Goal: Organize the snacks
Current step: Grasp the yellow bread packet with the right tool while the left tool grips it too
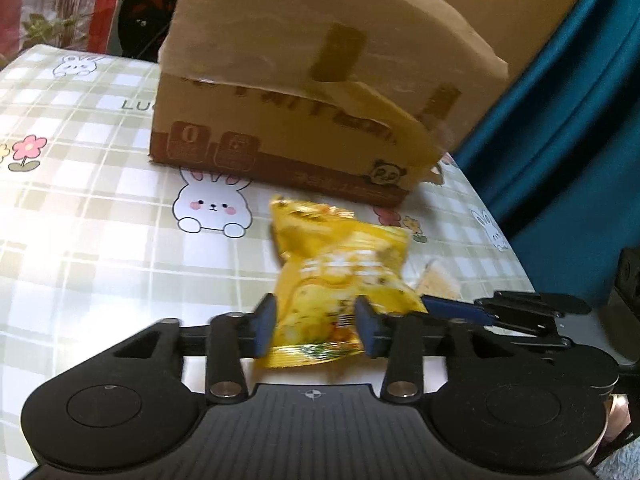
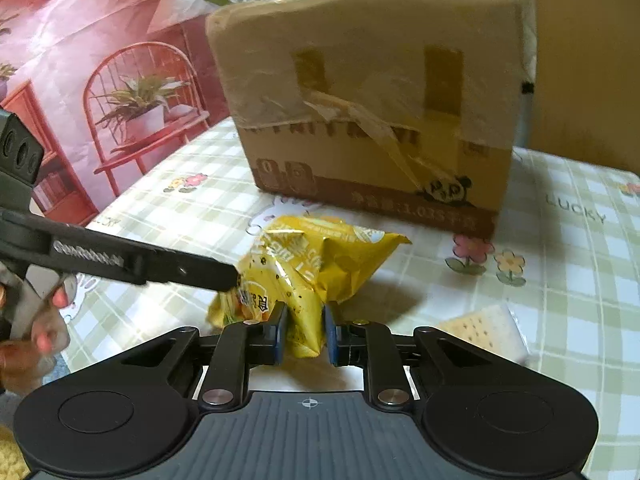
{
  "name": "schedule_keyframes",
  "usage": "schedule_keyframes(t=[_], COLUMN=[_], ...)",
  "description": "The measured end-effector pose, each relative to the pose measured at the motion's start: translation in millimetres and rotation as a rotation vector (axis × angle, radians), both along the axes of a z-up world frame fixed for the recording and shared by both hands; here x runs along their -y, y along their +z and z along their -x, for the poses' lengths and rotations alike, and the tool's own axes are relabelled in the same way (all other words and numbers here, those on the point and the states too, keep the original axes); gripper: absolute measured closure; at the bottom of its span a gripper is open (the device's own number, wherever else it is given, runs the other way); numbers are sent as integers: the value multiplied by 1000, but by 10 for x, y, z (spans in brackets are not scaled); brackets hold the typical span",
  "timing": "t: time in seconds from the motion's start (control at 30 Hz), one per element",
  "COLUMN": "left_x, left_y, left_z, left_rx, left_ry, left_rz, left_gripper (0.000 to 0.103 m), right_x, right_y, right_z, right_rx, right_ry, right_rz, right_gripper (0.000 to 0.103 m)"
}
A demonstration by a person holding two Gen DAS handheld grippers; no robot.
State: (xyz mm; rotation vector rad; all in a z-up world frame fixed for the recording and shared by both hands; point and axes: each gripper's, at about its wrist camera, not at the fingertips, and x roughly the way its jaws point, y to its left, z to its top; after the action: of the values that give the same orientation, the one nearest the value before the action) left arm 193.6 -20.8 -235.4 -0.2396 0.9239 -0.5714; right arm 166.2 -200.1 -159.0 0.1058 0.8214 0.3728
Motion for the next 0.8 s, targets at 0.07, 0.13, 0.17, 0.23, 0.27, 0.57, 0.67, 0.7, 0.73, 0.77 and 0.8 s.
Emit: schedule_keyframes(t=[0.07,0.13,0.17,0.23,0.27,0.57,0.67,0.7,0.73,0.77,0.8], left_x=[-11,19,61,129,127,216,251,269,283,284,285], left_y=[-47,-88,-118,-176,-194,-406,-416,-404,-388,-370,-352], left_z=[-42,-85,-122,-190,-192,-340,-365,-359,-347,-338,-331], left_rx=[-1,8,12,14,11,-18,-7,5,14,19,21], left_ry=[-10,-27,-40,-69,-82,-123,-135,-138,-141,-145,-146], left_rz=[11,12,12,22,23,51,52,37,18,10,13], left_gripper=[49,44,43,40,39,32,34,42,50,52,55], right_x=[21,21,26,38,46,111,130,134,138,147,156], right_y=[-29,-43,-46,-57,-63,-107,-92,-77,-54,-30,-5], right_z=[2,0,-5,-21,-27,-59,-82,-86,-84,-85,-83], right_rx=[-9,-14,-15,-19,-21,-35,-30,-26,-17,-8,-1], right_ry=[-5,-2,0,-2,-4,-20,-27,-32,-39,-44,-45], right_rz=[-5,0,3,8,11,25,37,43,50,54,55], right_gripper=[86,86,86,87,87,87,88,88,88,89,89])
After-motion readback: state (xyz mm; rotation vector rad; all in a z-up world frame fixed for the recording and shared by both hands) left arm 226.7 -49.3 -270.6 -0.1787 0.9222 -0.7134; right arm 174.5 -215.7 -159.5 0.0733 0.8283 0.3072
